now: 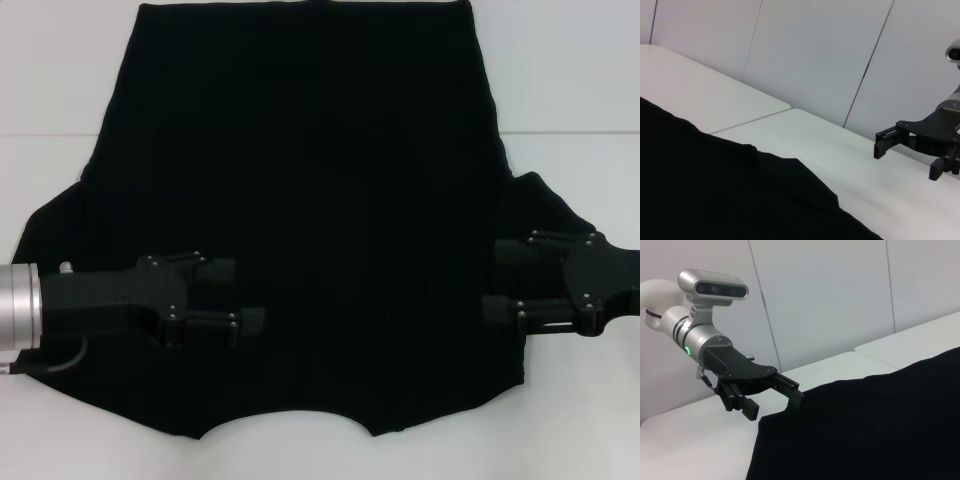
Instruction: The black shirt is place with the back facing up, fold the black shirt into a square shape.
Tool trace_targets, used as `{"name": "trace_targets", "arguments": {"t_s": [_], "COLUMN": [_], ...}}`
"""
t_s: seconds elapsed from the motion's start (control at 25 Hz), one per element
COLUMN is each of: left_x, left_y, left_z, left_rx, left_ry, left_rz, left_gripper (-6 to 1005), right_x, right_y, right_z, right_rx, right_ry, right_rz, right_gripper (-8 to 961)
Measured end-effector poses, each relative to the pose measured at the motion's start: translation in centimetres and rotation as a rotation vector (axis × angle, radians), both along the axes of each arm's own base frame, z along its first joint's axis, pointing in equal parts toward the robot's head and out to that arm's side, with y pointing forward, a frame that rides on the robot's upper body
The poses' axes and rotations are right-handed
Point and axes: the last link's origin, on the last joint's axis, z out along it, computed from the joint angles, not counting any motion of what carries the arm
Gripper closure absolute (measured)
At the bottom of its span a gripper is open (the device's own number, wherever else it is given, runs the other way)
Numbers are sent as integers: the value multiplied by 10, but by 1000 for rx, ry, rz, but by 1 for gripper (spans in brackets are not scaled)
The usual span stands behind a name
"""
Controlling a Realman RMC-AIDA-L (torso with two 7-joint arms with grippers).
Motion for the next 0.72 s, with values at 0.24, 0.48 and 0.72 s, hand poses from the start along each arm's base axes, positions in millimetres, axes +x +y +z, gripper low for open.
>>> {"name": "trace_targets", "arguments": {"t_s": [0.24, 0.48, 0.72], "left_x": [0, 0, 0], "left_y": [-1, -2, -2], "left_z": [0, -1, -1], "left_rx": [-3, -11, -14], "left_ry": [-3, -8, -20], "left_rz": [2, 4, 22], "left_gripper": [67, 68, 70], "right_x": [0, 0, -2], "right_y": [0, -1, -2], "right_z": [-1, -2, -4], "right_rx": [-3, -6, -13], "right_ry": [3, 9, 20], "right_rz": [-2, -3, -7], "right_gripper": [71, 69, 71]}}
